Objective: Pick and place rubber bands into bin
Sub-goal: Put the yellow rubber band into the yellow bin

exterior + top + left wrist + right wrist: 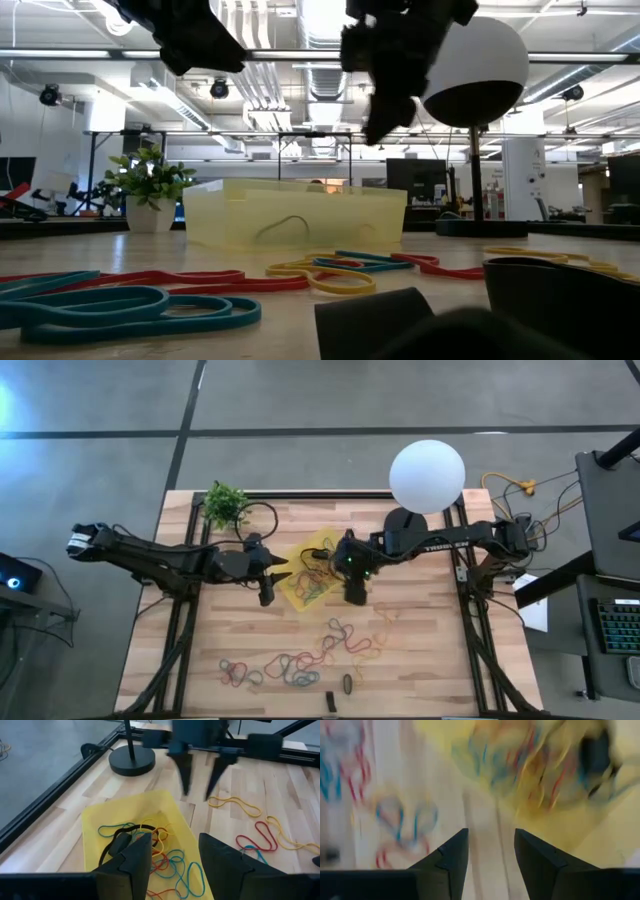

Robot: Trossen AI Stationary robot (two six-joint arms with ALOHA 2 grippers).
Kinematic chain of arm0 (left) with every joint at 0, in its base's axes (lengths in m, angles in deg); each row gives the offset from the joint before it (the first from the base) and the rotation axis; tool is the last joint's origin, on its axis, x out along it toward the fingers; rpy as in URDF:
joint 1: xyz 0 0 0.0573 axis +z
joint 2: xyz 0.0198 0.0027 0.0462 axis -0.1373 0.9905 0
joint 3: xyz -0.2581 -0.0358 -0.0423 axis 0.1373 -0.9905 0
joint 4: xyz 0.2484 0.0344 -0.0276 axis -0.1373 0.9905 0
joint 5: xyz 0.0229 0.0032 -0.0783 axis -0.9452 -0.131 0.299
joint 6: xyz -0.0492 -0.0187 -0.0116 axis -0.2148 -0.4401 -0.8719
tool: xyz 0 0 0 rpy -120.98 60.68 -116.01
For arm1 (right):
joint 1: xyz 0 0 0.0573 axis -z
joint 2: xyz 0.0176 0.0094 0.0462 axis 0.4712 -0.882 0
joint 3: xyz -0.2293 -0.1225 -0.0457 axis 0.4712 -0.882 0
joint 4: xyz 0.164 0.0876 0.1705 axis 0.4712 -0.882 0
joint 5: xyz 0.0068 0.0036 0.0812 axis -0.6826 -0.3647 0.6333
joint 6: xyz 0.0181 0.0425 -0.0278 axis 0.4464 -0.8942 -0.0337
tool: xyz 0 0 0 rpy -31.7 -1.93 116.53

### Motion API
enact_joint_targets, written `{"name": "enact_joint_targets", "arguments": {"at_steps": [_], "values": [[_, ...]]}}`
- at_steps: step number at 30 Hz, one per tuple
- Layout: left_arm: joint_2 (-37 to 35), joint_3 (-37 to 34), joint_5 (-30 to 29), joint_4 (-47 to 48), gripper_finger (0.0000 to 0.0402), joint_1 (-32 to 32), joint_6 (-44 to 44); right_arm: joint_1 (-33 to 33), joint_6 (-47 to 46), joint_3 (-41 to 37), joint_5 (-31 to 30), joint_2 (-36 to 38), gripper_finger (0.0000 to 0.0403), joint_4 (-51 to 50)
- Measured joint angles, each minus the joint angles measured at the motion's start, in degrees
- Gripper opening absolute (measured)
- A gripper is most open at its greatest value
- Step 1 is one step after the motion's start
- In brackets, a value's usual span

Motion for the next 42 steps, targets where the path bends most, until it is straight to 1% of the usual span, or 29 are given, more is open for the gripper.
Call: {"name": "enact_joint_targets", "arguments": {"at_steps": [3,7,13,17,21,25,31,34,37,42], "values": [[0.56,0.0,0.0,0.02,0.0148,0.0,-0.13,-2.25,1.35,-0.7,0.07,0.0,0.0147,-6.75],[1.37,0.0,0.0,-0.02,0.0148,0.0,-0.1,-5.76,1.91,-2.51,0.09,0.0,0.014,-10.48],[2.67,0.02,0.0,-0.01,0.0148,0.0,-0.08,-10.06,1.65,-7.05,0.18,0.0,0.0135,-10.48],[3.36,0.02,0.0,-0.04,0.0148,0.0,0.31,-11.65,1.51,-11.4,0.68,0.02,0.014,-7.5],[3.89,0.02,0.01,0.04,0.0148,0.0,0.28,-11.71,0.21,-17.11,3.26,0.02,0.0147,-0.7],[4.17,0.02,0.26,0.11,0.0148,-0.15,0.14,-10.76,-2.69,-21.08,3.05,0.75,0.0154,1.95],[4.15,0.03,0.46,0.06,0.0148,-0.2,0.11,-10.01,-4.51,-23.24,-0.12,4.75,0.0167,3.39],[4.15,0.03,0.46,0.11,0.0148,-0.2,0.14,-9.94,-4.28,-24.26,-2.91,7.19,0.0176,4.54],[4.15,0.04,0.46,0.05,0.0148,-0.2,0.18,-9.13,-4.19,-26.11,-3.18,8.29,0.0185,7.28],[4.15,0.04,0.46,-0.04,0.0148,-0.18,0.2,-7.16,-4.34,-28.56,-2.76,7.81,0.0192,9.05]]}}
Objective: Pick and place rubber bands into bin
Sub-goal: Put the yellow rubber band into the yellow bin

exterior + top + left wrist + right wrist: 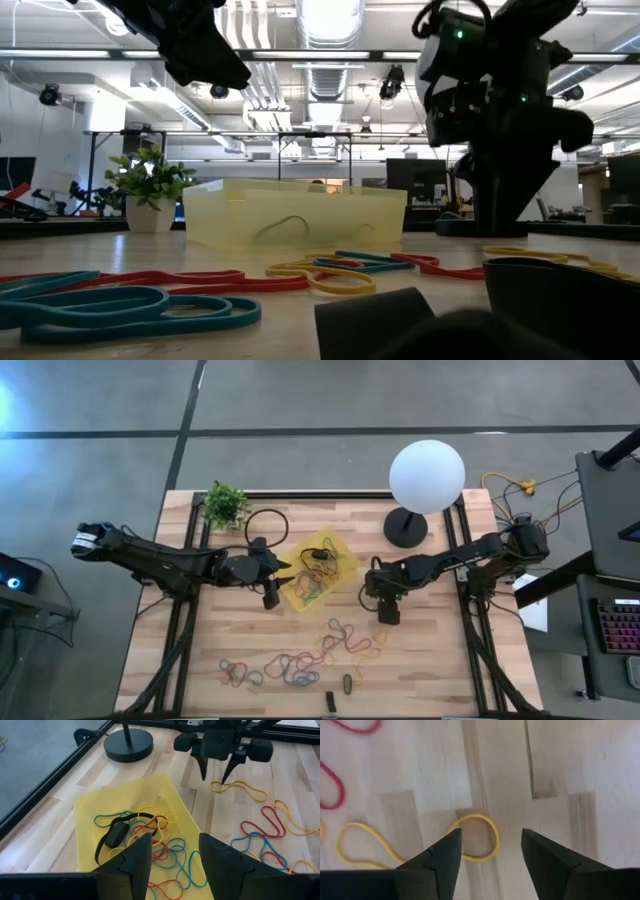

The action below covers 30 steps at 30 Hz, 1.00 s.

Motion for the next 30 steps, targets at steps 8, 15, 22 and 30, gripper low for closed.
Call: {"name": "enact_joint_targets", "arguments": {"at_steps": [8,15,22,30], "values": [[0.0,0.0,-0.02,-0.04,0.0148,0.01,-0.25,2.31,0.21,-2.48,0.78,-0.07,0.019,2.33],[0.0,0.0,-0.04,-0.19,0.0148,-0.02,-0.4,1.35,-3.61,-4.42,2.81,-1.8,0.0183,6.9],[-0.02,0.0,-0.02,-0.28,0.0148,-0.04,-0.44,-4.11,-7.44,-4.4,4.03,-3.46,0.0175,10.74],[-0.02,0.0,-0.02,-0.33,0.0148,-0.04,-0.44,-9.13,-10.54,-4.55,4.1,-3.54,0.0162,10.69]]}}
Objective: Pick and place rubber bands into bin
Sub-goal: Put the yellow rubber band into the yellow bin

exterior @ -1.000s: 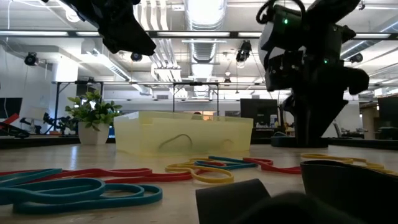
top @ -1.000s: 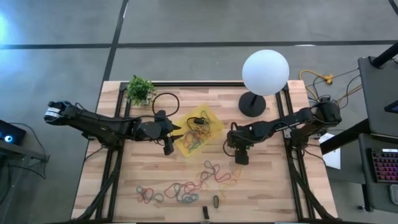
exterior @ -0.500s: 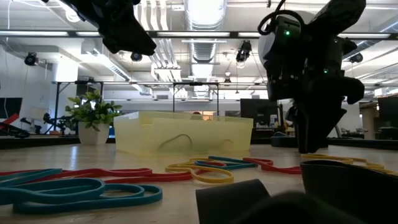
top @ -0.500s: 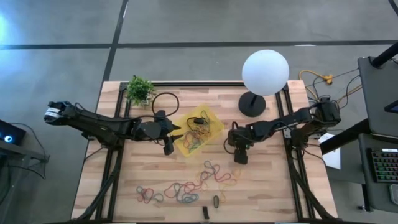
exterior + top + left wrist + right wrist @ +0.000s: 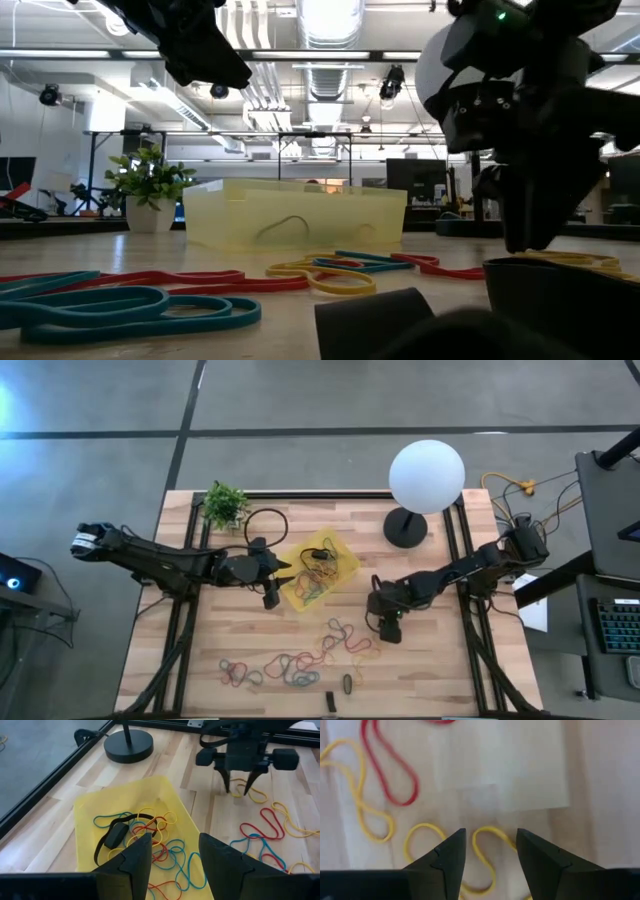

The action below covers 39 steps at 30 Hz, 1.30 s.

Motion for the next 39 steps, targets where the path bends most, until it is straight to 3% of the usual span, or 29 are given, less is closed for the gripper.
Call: {"name": "enact_joint_targets", "arguments": {"at_steps": [22,39], "values": [[0.0,0.0,0.0,-0.07,0.0148,0.0,-0.26,-6.81,-1.19,0.14,-7.35,0.11,0.0106,-7.43],[-0.01,0.0,0.01,-0.08,0.0148,0.0,-1.37,-9.5,-4.37,1.14,-5.51,-0.02,0.001,-8.73]]}}
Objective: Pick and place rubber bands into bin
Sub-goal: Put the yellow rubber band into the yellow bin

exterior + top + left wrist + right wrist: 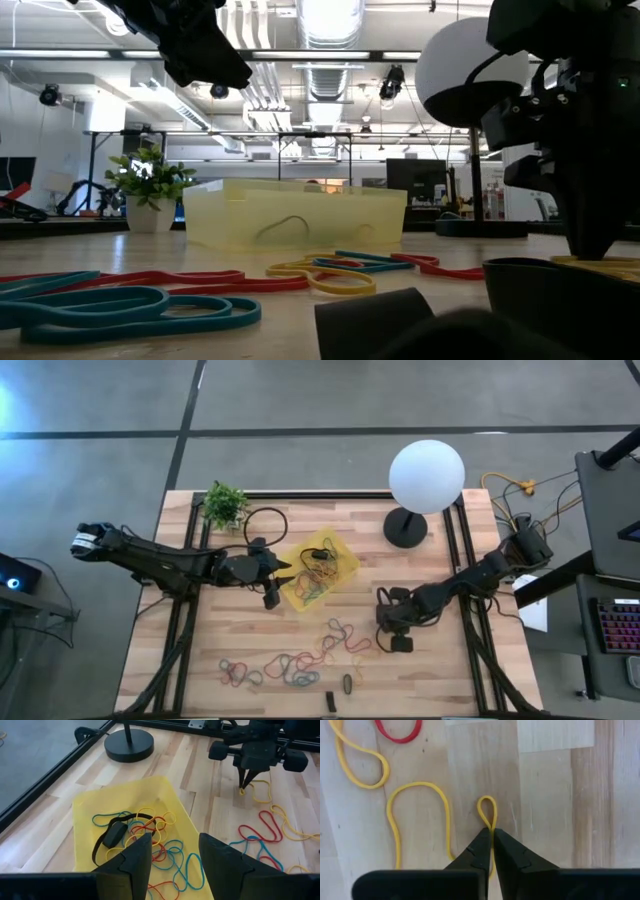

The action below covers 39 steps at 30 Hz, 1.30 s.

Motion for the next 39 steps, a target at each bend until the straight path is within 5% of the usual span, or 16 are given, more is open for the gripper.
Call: {"name": "enact_joint_targets", "arguments": {"at_steps": [19,31,39], "values": [[-0.01,0.0,0.0,0.01,0.0148,0.02,0.4,-1.08,1.51,13.33,-13.86,3.62,0.0008,-12.5],[-0.01,0.0,0.0,-0.01,0.0148,0.02,0.38,1.9,13.29,31.32,-30.44,4.15,0.0008,-18.61],[-0.01,0.0,-0.01,-0.74,0.0148,0.02,0.03,9.77,23.45,38.36,-35.36,4.15,0.0008,-15.33]]}}
